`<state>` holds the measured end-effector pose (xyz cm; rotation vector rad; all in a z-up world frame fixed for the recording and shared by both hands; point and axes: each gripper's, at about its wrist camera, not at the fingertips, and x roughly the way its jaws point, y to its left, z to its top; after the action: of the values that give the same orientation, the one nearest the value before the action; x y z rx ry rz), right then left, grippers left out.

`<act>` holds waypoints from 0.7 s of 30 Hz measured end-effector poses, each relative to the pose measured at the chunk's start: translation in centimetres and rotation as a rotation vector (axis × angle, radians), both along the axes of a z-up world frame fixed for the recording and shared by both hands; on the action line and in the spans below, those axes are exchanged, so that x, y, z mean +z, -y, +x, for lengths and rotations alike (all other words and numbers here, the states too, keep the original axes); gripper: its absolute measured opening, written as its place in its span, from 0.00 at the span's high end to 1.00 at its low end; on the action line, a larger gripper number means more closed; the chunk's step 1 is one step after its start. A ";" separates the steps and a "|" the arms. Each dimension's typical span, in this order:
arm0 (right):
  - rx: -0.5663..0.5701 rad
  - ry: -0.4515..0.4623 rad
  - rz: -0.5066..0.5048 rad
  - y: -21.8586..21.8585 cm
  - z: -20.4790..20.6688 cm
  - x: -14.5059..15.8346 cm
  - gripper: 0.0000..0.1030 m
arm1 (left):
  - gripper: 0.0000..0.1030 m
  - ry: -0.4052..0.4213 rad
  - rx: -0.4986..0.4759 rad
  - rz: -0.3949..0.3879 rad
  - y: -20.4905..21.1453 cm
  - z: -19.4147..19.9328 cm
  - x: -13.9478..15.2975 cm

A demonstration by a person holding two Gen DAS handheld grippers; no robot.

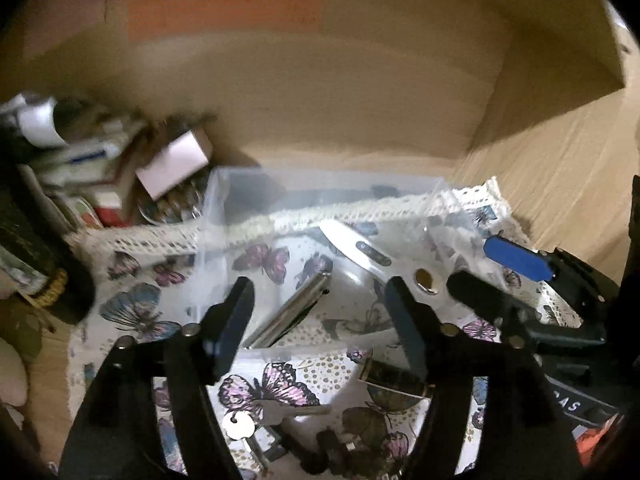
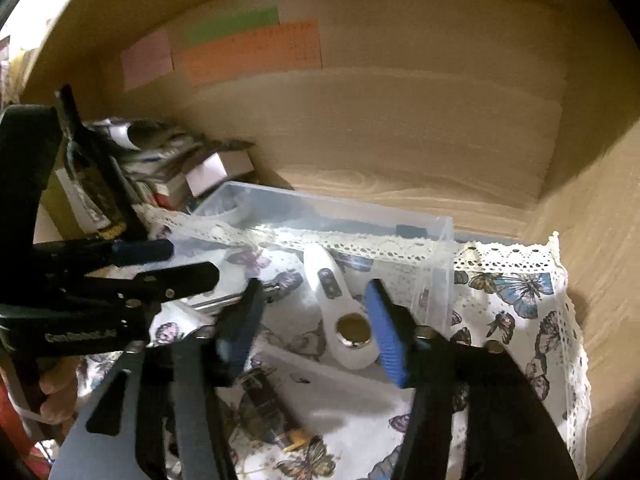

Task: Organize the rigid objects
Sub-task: 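Move the left tool to the keys while the right tool approaches the black-gold block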

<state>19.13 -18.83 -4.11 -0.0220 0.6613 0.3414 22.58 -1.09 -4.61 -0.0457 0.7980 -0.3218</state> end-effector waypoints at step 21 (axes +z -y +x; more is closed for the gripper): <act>0.046 -0.157 -0.024 -0.7 -3.5 -5.3 0.17 | 0.06 -0.023 0.152 0.077 -8.3 -8.7 -4.5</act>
<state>15.64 -18.17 -9.41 -0.0339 0.8218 0.3817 13.91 7.17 -9.06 -0.0381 0.8241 -0.1468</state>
